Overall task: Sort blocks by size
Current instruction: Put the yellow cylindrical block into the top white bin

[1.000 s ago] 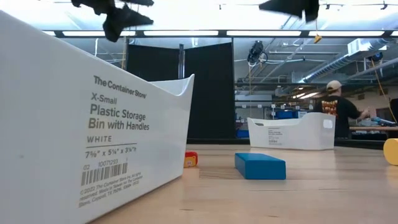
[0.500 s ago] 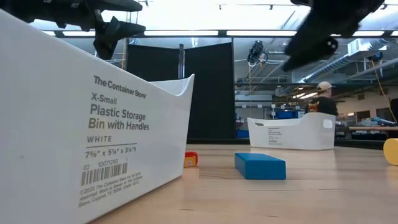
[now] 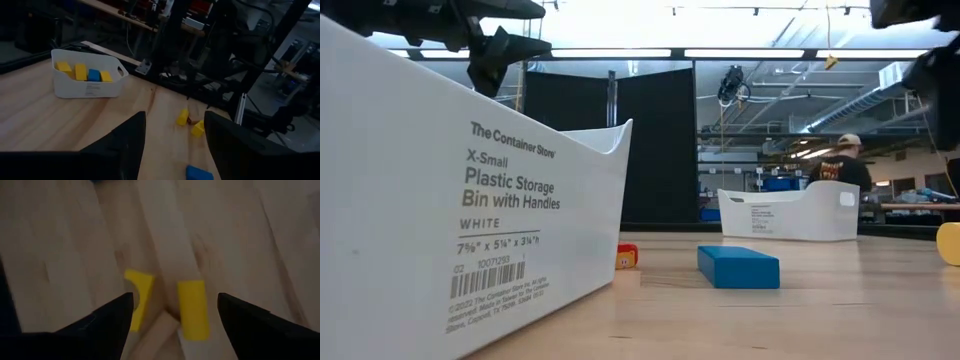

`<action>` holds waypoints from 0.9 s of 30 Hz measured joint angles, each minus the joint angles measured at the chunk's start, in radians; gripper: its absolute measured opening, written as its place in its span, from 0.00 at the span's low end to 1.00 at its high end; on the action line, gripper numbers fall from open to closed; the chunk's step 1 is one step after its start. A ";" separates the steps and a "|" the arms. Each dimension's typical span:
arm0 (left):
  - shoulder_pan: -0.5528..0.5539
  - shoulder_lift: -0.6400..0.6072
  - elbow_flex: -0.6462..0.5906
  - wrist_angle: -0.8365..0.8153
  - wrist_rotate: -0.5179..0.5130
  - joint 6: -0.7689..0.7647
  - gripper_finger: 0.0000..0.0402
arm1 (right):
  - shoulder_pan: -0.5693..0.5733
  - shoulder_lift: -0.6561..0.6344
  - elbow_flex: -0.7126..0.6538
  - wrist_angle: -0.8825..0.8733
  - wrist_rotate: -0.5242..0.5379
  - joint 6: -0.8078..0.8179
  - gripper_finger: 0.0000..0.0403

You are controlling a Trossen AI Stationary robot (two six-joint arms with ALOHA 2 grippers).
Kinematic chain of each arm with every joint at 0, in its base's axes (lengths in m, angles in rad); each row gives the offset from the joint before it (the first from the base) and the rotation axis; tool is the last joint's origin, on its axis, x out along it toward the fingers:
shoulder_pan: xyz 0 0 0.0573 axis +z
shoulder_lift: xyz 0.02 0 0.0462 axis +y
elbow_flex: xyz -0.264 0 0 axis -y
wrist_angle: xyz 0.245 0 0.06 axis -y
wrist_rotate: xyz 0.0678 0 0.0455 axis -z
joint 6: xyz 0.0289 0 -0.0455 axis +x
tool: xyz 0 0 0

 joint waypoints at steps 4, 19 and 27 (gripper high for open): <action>0.000 0.000 0.000 0.000 0.000 0.011 0.52 | 0.008 0.050 -0.008 -0.026 0.001 0.039 0.73; 0.000 0.001 -0.002 0.000 0.000 0.014 0.52 | 0.009 0.200 -0.026 -0.014 0.001 -0.017 0.76; 0.000 0.001 -0.003 0.000 0.000 0.016 0.52 | -0.010 0.214 -0.063 0.039 -0.002 -0.028 0.76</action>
